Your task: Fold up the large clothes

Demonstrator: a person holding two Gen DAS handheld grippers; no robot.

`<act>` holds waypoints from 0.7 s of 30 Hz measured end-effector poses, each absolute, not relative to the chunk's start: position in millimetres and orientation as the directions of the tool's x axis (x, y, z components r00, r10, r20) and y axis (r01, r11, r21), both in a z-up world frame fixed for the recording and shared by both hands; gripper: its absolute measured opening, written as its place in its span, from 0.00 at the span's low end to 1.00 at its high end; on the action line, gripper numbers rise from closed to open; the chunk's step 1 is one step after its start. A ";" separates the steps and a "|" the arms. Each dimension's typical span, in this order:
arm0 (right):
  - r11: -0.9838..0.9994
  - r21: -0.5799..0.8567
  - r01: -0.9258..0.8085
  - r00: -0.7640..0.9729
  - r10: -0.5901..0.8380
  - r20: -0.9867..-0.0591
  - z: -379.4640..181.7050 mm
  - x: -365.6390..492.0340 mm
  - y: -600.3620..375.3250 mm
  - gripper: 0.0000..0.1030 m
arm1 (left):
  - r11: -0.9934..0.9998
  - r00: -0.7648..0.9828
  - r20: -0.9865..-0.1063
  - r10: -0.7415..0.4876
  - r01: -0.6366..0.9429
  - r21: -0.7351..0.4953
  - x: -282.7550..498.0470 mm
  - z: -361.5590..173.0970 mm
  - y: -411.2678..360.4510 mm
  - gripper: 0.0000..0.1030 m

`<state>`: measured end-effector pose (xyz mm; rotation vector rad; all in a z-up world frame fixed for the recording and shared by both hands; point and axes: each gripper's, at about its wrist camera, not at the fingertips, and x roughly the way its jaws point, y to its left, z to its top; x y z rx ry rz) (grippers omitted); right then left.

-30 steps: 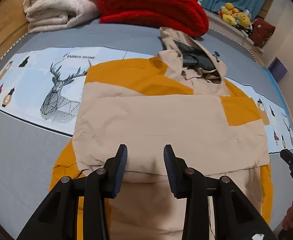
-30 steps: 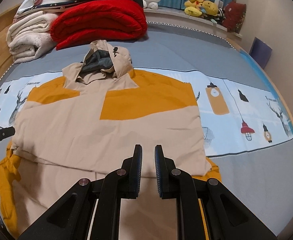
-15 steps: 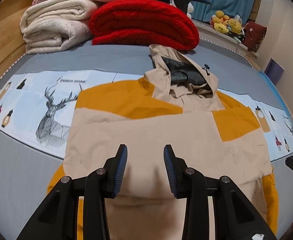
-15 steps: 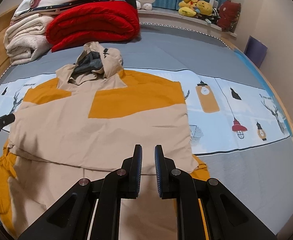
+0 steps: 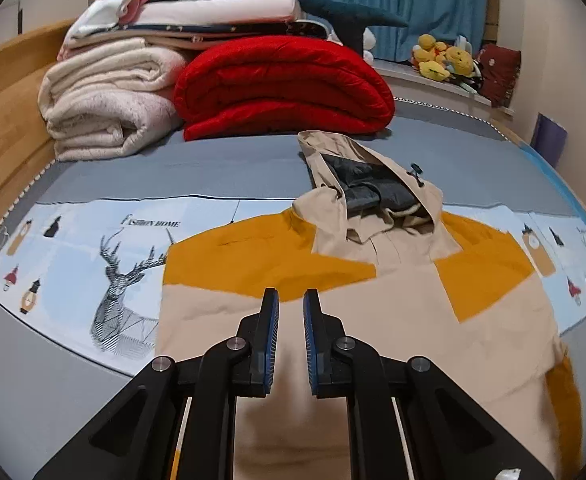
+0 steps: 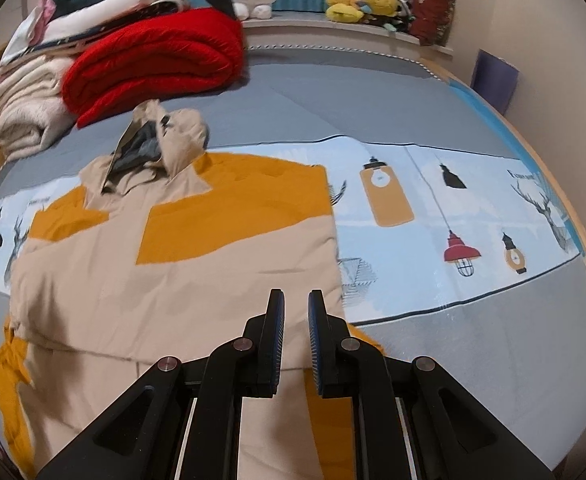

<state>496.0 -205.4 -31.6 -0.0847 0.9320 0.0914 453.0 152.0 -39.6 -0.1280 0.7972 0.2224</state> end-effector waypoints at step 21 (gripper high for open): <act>0.997 -0.060 -0.047 0.509 -0.028 -0.860 -60.7 530.0 -224.2 0.26 | 0.908 0.508 -0.861 0.043 -0.379 -0.178 763.2 -107.6 204.5 0.41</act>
